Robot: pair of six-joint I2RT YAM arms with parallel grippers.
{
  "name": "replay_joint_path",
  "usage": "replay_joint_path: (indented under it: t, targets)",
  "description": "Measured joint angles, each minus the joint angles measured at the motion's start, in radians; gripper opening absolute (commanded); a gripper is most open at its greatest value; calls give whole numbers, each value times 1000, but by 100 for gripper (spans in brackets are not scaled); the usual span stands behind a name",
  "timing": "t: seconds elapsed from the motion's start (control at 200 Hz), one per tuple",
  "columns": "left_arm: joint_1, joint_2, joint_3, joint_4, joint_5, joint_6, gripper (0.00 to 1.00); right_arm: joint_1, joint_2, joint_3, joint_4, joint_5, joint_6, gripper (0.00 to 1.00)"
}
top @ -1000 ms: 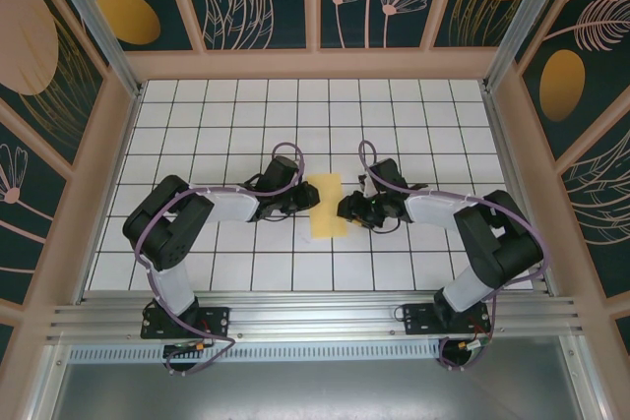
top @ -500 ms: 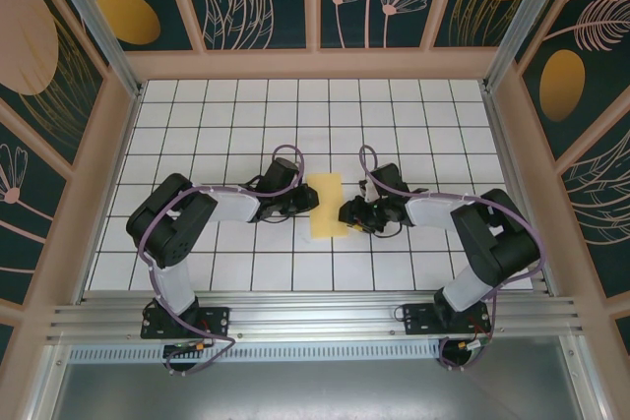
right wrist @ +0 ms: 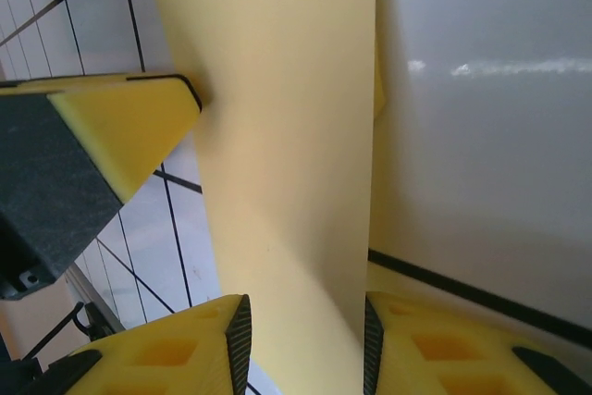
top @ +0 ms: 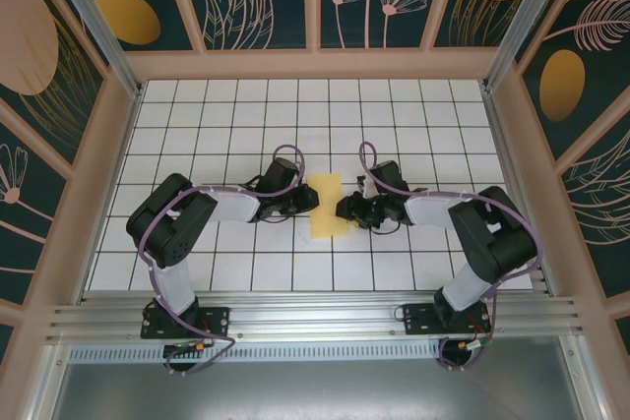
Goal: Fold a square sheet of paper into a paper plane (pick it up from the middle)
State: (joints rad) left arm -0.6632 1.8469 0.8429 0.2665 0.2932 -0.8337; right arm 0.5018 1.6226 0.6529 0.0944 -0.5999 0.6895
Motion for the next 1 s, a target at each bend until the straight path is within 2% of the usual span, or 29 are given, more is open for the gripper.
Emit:
replay_joint_path:
  t: [0.18,0.36,0.56,0.781,1.001]
  targets:
    - [0,-1,0,0,13,32,24,-26,56,47,0,-12,-5,33]
    - [-1,-16,-3,-2,15,74,35,-49,92,91,2,-31,-14,19]
    - [-19,-146,-69,-25,-27,122,45,-53,98,92,4,-46,-12,12]
    - [-174,-283,-94,-54,-135,206,54,-55,98,92,4,-54,1,9]
    - [-349,-235,-50,-118,-270,268,58,-56,98,92,4,-57,14,10]
